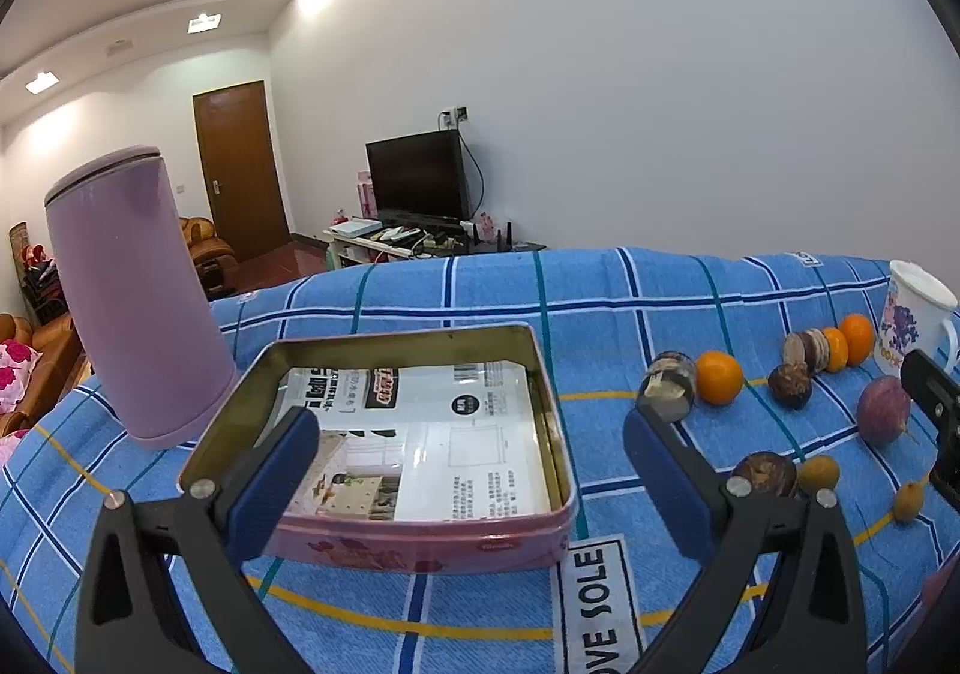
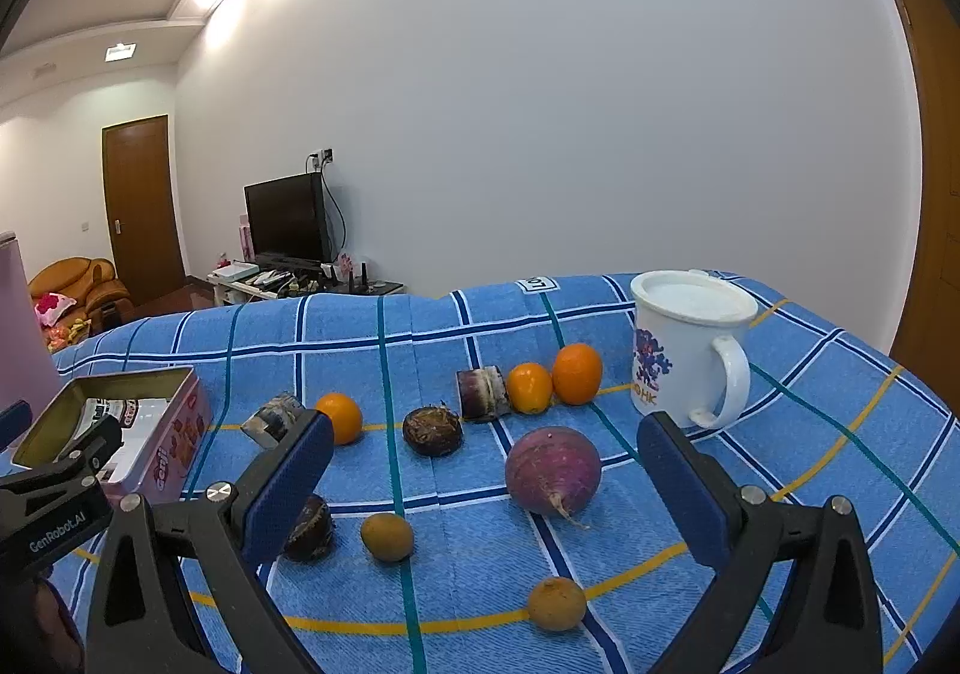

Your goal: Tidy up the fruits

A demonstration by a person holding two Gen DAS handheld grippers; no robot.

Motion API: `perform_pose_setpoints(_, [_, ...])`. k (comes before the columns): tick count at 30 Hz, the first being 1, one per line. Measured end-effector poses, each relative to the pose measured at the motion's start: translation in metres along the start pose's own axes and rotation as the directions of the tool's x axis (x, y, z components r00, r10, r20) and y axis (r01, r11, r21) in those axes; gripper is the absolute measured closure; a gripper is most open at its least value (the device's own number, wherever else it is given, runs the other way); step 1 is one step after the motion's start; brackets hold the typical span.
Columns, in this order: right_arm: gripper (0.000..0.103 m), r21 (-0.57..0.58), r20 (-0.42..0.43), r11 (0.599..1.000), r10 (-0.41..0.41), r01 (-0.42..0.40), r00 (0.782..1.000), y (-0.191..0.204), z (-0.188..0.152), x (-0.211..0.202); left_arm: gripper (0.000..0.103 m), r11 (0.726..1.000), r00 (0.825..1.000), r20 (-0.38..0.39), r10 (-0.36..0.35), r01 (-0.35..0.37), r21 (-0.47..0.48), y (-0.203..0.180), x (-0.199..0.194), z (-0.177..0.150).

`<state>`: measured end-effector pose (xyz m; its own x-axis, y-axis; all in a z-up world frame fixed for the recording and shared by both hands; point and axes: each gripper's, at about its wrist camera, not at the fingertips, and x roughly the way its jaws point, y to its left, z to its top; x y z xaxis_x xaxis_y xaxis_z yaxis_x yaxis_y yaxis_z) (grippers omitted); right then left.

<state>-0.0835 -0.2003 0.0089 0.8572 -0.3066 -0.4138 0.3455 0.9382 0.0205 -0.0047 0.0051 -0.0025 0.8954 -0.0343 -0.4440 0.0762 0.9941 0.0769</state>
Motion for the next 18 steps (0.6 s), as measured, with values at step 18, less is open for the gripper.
perform_pose_setpoints(18, [0.001, 0.007, -0.015, 1.0, 0.006, -0.006, 1.0, -0.0022, -0.0002, 0.0029, 0.0, 1.0, 1.0, -0.013, -0.007, 0.007, -0.002, 0.0, 0.0007, -0.0015])
